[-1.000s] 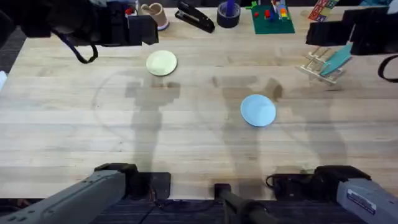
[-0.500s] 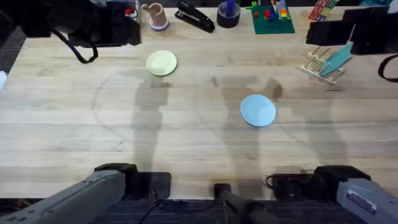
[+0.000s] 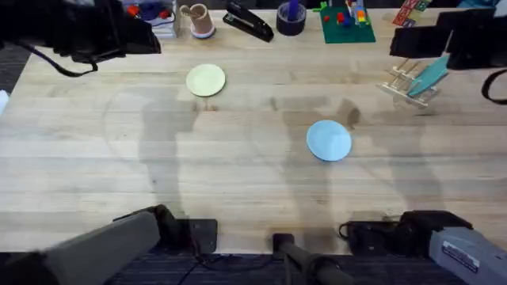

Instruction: Pick up the plates from the table one by one and place each into a slot on the dish rack.

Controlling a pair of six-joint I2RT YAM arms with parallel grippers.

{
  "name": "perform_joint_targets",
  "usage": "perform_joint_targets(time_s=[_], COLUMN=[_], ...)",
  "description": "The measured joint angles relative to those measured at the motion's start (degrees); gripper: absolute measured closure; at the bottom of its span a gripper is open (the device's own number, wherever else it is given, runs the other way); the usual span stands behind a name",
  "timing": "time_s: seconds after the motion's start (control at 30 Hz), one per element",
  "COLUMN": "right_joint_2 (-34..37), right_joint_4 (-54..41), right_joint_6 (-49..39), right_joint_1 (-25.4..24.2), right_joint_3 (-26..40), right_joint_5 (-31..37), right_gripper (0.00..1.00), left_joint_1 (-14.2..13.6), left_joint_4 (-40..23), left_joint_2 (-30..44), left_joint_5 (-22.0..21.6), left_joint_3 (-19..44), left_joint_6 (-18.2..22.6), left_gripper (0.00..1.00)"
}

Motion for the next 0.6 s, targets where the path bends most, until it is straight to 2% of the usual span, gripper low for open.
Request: perform_joint_targets(time_s=[0.13,0.27,0.5,0.6], right_joint_2=[0.0,0.0,0.0,0.0], right_joint_4=[0.0,0.0,0.0,0.0], right_joint_6=[0.0,0.0,0.0,0.0], right_joint_1=[0.0,0.0,0.0,0.0], right_joint_3=[0.0,0.0,0.0,0.0], right_joint_5=[0.0,0.0,0.0,0.0], right_gripper=[0.007,0.007,0.008,0.008], left_joint_1=[3.2,4.4,4.6,4.6], left_joint_4=[0.2,2.7,10.6,12.9], left_joint_2=[5.6,12.2,22.2,25.6], left_joint_5=[8.6,15.1,22.6,24.3], left_joint_3=[0.1,0.1,0.1,0.1], left_joint_6=[3.9,6.7,8.4,8.5], left_gripper=[0.961,0.961,0.961,0.96])
